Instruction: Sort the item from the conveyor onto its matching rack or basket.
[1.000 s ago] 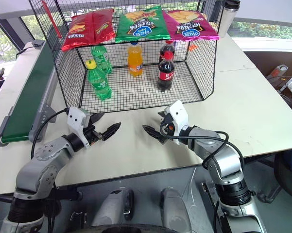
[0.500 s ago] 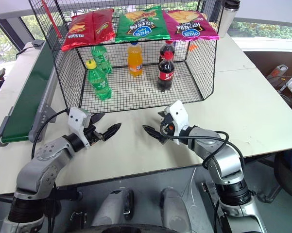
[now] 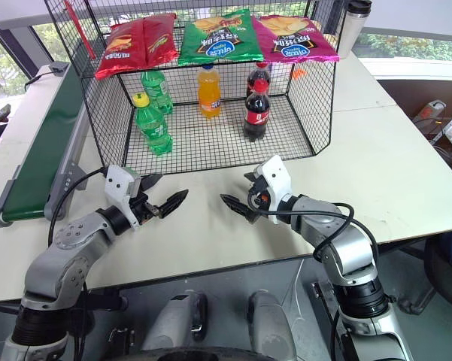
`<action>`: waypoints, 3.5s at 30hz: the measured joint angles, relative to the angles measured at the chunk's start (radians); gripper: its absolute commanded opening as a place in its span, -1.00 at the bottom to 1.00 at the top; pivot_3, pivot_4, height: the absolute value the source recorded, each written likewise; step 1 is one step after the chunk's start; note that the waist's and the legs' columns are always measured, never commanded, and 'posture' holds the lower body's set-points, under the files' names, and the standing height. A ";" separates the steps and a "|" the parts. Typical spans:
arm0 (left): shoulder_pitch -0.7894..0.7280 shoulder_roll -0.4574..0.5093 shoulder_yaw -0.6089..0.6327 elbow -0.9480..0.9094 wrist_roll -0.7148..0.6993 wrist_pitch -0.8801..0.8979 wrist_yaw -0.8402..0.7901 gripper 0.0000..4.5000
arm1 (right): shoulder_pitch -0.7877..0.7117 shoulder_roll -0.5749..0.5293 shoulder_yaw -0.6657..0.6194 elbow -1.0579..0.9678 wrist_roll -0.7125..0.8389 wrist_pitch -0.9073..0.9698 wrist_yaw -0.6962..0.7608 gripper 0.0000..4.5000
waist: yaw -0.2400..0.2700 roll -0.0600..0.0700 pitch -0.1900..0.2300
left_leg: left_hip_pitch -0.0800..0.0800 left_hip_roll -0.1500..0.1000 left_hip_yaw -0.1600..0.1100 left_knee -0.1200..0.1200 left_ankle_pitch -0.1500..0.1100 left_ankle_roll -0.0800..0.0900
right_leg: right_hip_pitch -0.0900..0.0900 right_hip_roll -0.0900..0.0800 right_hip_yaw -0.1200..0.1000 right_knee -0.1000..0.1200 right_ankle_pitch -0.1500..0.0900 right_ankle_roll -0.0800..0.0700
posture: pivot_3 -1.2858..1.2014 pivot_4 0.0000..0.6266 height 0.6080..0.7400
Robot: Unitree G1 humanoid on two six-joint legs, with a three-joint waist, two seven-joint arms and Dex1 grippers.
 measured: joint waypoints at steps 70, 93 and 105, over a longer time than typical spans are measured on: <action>0.146 0.247 0.675 0.143 -0.162 0.108 0.063 1.00 | -0.131 -0.074 0.056 -0.061 0.145 -0.152 0.264 0.98 | -0.002 -0.001 -0.001 | 0.000 0.001 0.000 -0.001 0.000 -0.001 | -0.001 -0.007 0.000 -0.004 -0.001 -0.007 | 0.03 -0.52 0.98; 0.107 0.224 0.599 0.200 -0.075 0.013 0.097 0.76 | -0.124 -0.084 0.058 -0.054 0.134 -0.137 0.257 1.00 | -0.002 -0.001 0.000 | -0.003 0.001 0.001 -0.003 -0.001 -0.001 | -0.004 -0.008 0.000 -0.006 0.000 -0.008 | 0.03 -0.52 0.98; 0.147 0.248 0.625 0.176 -0.204 0.066 -0.011 0.32 | -0.126 -0.098 0.058 -0.055 0.135 -0.122 0.250 1.00 | 0.020 0.000 -0.001 | -0.003 0.001 0.001 -0.011 0.000 -0.001 | -0.004 -0.009 0.000 -0.016 0.000 -0.008 | 0.03 -0.52 0.98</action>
